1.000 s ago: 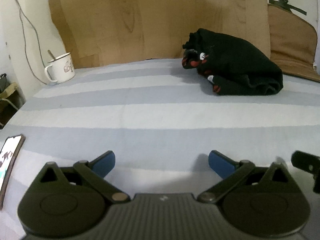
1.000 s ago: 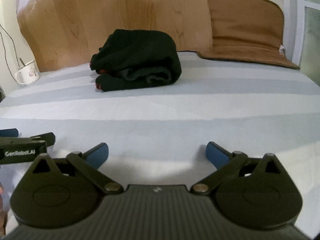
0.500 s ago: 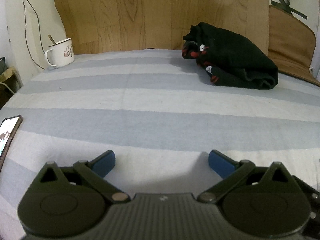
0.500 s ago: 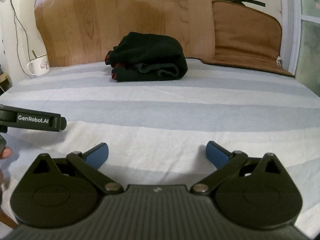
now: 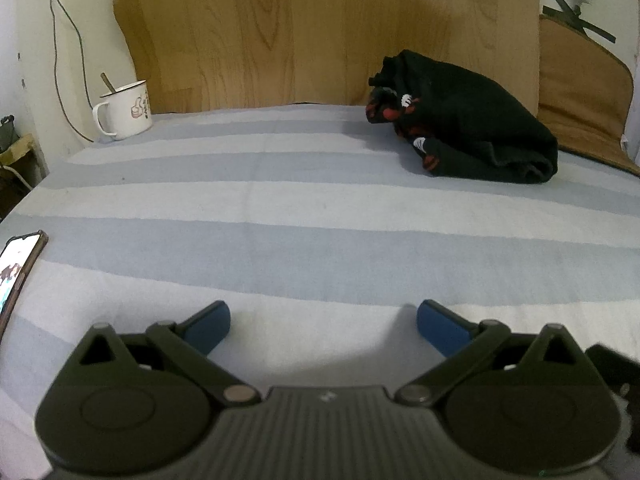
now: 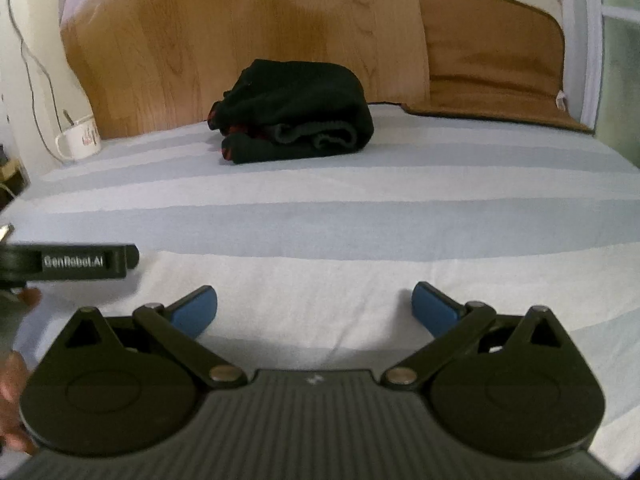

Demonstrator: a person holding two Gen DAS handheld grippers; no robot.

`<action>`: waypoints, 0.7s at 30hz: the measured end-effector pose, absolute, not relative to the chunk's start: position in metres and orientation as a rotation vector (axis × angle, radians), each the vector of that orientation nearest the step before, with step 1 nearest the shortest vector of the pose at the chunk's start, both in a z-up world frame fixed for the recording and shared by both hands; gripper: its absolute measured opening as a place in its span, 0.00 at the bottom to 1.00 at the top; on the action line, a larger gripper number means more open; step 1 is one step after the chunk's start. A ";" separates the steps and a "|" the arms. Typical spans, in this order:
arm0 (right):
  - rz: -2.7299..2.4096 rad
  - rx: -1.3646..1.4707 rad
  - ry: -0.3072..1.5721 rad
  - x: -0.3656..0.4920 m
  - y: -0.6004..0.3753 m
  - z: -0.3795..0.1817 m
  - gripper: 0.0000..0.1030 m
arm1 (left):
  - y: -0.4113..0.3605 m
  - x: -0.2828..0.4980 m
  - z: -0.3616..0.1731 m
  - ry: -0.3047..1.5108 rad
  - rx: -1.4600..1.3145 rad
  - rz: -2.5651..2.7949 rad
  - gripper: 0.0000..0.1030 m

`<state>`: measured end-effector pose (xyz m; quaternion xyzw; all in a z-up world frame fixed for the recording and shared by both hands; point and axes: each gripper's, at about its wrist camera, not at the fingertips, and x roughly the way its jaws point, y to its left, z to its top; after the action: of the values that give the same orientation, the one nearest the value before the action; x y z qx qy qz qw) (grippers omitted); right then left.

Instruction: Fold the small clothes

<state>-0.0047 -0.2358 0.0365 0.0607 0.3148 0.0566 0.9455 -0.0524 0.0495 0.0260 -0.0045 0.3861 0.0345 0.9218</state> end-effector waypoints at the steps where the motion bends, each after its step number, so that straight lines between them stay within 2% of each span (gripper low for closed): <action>1: 0.116 0.138 0.642 -0.005 -0.237 0.037 1.00 | 0.049 -0.052 0.026 0.793 -0.004 0.070 1.00; 13: 0.126 0.219 0.645 -0.012 -0.246 0.047 1.00 | 0.048 -0.059 0.030 0.835 0.000 0.082 1.00; 21: 0.122 0.210 0.575 -0.021 -0.246 0.057 1.00 | 0.039 -0.070 0.045 0.785 0.095 0.138 1.00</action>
<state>-0.0210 -0.2461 0.0573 0.1031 0.2827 0.0598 0.9518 -0.0700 0.0393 0.0447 0.0464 0.3819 0.0674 0.9206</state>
